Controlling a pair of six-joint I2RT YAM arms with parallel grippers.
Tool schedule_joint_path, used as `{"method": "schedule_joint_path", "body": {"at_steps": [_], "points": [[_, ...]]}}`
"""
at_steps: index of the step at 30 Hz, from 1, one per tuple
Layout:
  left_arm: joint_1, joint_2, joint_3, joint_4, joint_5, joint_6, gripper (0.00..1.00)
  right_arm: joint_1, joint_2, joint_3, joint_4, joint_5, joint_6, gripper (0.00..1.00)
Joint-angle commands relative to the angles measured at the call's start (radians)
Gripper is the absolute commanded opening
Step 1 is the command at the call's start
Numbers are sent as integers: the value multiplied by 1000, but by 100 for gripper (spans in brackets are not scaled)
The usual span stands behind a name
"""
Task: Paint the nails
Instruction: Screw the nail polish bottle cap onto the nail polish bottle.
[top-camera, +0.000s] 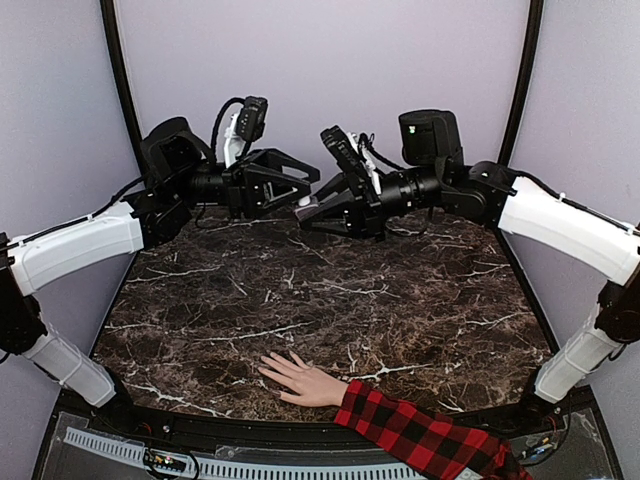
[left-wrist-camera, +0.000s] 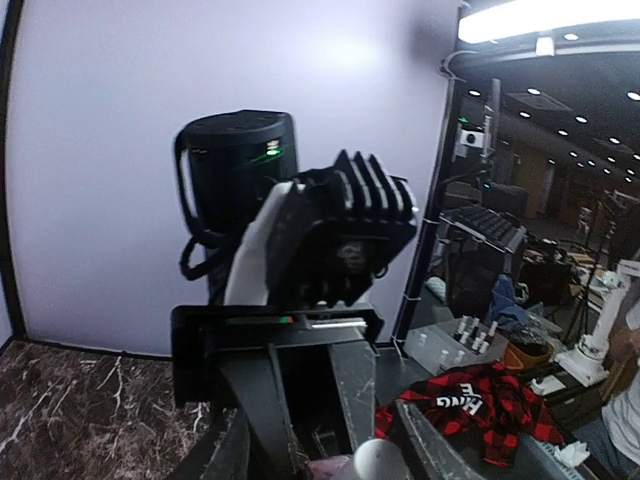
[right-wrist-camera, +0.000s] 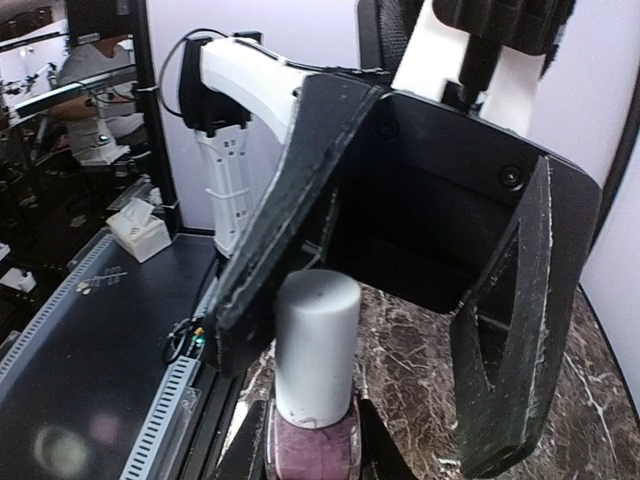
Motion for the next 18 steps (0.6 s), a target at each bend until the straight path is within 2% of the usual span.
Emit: {"method": "schedule_joint_path", "body": {"at_steps": [1, 5, 10, 18], "points": [[29, -77, -26, -140, -263, 58, 52, 21, -38, -8, 97, 240, -4, 0], [29, -104, -25, -226, -445, 113, 52, 21, -29, -3, 102, 449, 19, 0], [29, -106, -26, -254, -524, 130, 52, 23, 9, 18, 89, 645, 41, 0], [28, -83, 4, -304, -650, 118, 49, 54, 51, 18, 111, 874, 44, 0]]}}
